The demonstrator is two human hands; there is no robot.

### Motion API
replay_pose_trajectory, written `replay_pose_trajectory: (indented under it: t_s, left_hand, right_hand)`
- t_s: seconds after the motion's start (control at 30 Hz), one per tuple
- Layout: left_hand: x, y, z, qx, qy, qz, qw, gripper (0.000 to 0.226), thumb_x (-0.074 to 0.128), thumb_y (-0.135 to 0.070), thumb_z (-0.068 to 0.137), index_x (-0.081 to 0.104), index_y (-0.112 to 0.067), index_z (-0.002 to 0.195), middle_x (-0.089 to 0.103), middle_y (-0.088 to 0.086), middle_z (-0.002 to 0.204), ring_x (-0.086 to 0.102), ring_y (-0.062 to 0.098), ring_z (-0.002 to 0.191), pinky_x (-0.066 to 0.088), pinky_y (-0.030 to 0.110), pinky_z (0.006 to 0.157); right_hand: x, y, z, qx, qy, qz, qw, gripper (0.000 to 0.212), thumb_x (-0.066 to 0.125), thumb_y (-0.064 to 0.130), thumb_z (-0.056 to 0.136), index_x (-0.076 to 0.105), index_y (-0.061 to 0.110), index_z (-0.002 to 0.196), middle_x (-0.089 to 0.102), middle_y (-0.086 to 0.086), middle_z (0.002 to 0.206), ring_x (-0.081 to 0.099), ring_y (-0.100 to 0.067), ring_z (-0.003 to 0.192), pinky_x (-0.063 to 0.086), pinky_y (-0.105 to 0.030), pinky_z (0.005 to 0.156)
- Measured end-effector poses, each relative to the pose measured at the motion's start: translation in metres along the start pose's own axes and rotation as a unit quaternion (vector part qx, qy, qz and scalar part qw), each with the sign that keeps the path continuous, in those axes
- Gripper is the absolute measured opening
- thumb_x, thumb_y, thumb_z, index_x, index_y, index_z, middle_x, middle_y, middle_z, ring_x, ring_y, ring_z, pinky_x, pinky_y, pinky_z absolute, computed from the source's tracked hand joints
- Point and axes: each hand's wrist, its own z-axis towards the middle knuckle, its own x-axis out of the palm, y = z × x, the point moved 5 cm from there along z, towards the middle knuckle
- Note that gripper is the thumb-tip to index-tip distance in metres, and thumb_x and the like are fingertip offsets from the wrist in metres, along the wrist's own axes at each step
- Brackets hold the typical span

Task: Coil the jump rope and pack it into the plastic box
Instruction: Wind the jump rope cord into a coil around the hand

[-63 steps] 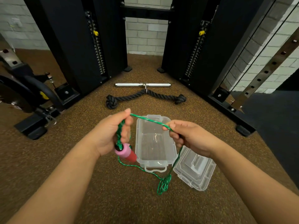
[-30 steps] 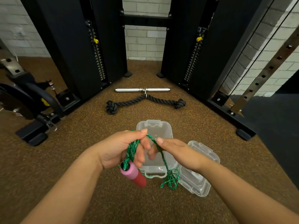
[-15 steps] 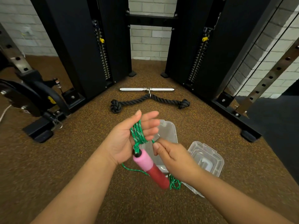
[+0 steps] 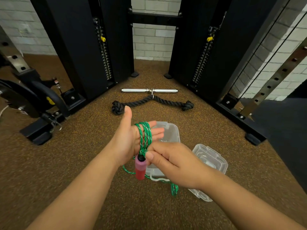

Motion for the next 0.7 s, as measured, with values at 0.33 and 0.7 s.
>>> replay_pose_trajectory:
  t_s: [0.33,0.7]
  left_hand:
    - [0.032,0.016,-0.024,-0.122,0.258,0.173,0.943,0.111,0.008,-0.082,0.076,0.064,0.006,0.113,0.074,0.019,0.087,0.071,0.029,0.079,0.049,0.037,0.083]
    - [0.006,-0.010,-0.025,-0.013,0.103,0.097,0.990,0.050,0.042,-0.045,0.084,0.076,-0.010,0.073,0.064,0.005,0.046,0.059,0.014,0.038,0.048,0.021,0.046]
  right_hand:
    - [-0.048,-0.030,0.009,0.084,-0.121,0.089,0.985,0.026,0.047,0.036,0.096,0.061,0.022,0.079,0.061,0.017,0.069,0.054,-0.003,0.063,0.043,-0.021,0.060]
    - [-0.021,-0.070,-0.001,0.220,-0.027,0.304,0.926,0.035,0.042,0.035,0.098,0.062,0.023,0.072,0.033,0.007,0.056,0.029,-0.007,0.049,0.028,-0.022,0.049]
